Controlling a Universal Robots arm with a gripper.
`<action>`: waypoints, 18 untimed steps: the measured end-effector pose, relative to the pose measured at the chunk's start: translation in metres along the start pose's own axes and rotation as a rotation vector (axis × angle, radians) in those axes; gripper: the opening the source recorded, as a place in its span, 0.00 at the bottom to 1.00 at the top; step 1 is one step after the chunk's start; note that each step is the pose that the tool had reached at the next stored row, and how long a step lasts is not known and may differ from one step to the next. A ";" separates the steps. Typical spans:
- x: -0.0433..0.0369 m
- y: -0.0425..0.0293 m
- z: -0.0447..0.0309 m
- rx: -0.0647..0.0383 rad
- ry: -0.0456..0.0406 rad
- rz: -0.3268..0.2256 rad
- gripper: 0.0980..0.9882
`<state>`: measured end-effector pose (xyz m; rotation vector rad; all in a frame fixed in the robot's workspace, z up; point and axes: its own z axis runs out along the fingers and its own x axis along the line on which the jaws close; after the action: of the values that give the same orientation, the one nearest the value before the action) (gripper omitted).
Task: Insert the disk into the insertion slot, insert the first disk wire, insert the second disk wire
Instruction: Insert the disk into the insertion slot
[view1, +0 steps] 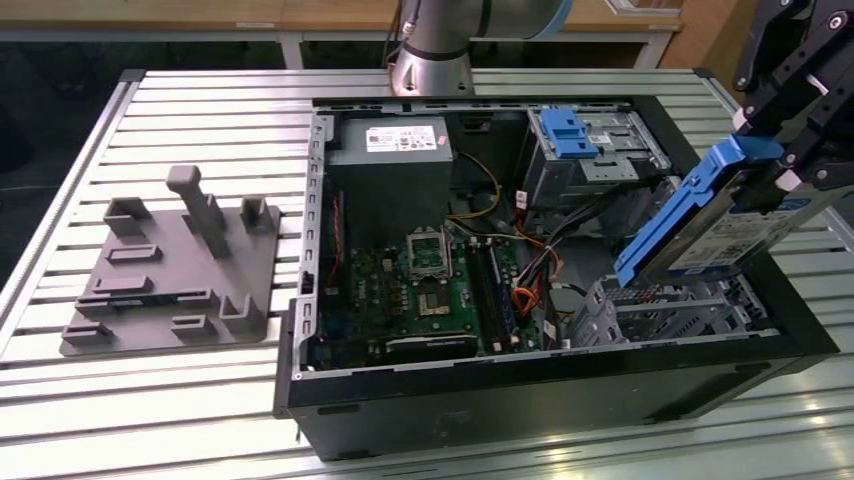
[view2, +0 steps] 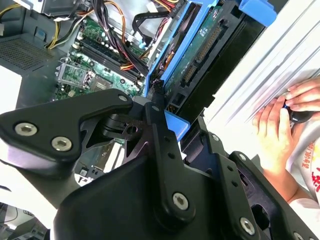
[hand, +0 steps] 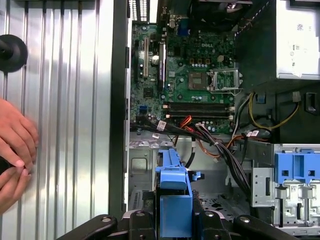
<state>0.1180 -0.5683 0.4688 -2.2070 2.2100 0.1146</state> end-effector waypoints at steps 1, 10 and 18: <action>-0.0004 0.0000 0.0005 0.000 0.0000 0.000 0.30; -0.0004 -0.0006 0.0034 0.000 0.0002 0.000 0.30; -0.0001 -0.0015 0.0063 0.000 0.0000 0.000 0.30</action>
<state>0.1193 -0.5678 0.4625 -2.2070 2.2100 0.1146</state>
